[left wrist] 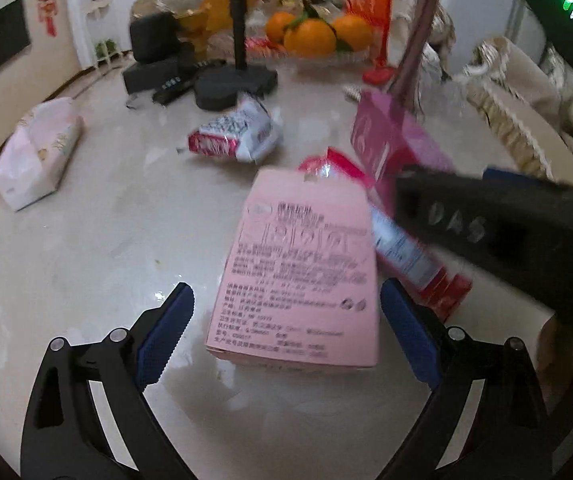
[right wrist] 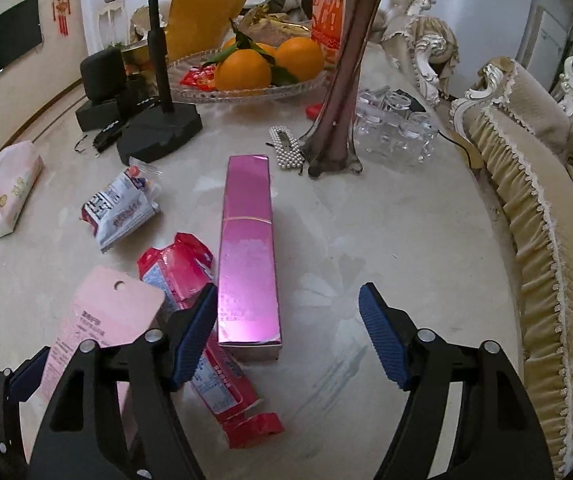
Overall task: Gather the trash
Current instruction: 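Grasp the pink mask packet with the left tool while the right tool grasps the pink tube box, then carry the pink packet and pink box to the wastebasket and release both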
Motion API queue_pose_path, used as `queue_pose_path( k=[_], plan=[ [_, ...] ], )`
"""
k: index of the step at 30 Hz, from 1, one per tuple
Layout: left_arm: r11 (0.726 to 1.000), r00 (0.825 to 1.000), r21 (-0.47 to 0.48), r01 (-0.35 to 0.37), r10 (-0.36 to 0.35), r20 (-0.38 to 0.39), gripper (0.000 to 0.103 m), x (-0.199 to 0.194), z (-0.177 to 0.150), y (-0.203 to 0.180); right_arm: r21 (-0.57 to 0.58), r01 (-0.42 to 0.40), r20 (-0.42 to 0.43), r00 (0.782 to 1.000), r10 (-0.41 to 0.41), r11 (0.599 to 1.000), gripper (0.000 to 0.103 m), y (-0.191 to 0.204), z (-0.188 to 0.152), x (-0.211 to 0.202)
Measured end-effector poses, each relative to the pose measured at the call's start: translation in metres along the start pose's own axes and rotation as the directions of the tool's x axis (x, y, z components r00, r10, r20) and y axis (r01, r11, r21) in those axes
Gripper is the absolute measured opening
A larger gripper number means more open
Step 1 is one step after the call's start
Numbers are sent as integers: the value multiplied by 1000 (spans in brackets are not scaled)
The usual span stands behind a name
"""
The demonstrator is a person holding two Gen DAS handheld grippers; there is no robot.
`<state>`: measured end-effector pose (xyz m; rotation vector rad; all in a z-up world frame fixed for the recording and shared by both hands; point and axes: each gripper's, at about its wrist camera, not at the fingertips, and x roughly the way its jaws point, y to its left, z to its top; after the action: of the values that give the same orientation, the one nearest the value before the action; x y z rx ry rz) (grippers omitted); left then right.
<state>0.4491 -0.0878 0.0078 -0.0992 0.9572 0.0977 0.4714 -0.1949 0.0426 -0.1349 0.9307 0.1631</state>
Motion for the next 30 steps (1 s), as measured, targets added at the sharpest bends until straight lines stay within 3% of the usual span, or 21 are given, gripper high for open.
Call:
queue_pose_path(
  k=[2, 3, 4, 7, 10, 14, 17, 20, 24, 28, 30],
  plan=[
    [1000, 1000, 22, 4, -4, -5, 91, 6, -1, 4, 39, -46, -17, 999, 47, 998, 29, -2, 0, 5],
    [999, 999, 43, 33, -33, -2, 78, 10, -2, 7, 67, -53, -24, 998, 55, 996, 26, -3, -1, 6],
    [997, 999, 67, 26, -28, 17, 63, 9, -2, 7, 82, -60, -19, 998, 62, 995, 26, -4, -3, 5],
    [991, 998, 118, 62, -63, 10, 63, 7, -1, 11, 149, -108, 20, 994, 106, 983, 26, -15, -8, -4],
    [988, 993, 107, 114, -116, 4, 63, -2, -3, 22, 243, -180, 57, 984, 172, 953, 26, -31, -15, -20],
    [981, 986, 131, 140, -150, 68, 63, -46, -10, 41, 279, -210, 127, 975, 181, 937, 26, -47, -30, -61],
    [973, 973, 150, 178, -196, 119, 63, -88, -27, 58, 287, -296, 219, 946, 238, 911, 26, -54, -51, -105],
    [952, 951, 204, 227, -262, 162, 63, -138, -63, 76, 224, -387, 306, 899, 312, 894, 26, -48, -89, -153],
    [910, 920, 264, 319, -364, 146, 63, -199, -141, 101, 134, -491, 371, 830, 416, 861, 26, -27, -180, -221],
    [877, 902, 304, 372, -418, 104, 63, -253, -227, 117, 164, -575, 341, 796, 500, 802, 26, -6, -282, -271],
    [866, 899, 308, 394, -433, 66, 63, -268, -261, 123, 191, -582, 283, 804, 523, 791, 26, 7, -330, -289]
  ],
)
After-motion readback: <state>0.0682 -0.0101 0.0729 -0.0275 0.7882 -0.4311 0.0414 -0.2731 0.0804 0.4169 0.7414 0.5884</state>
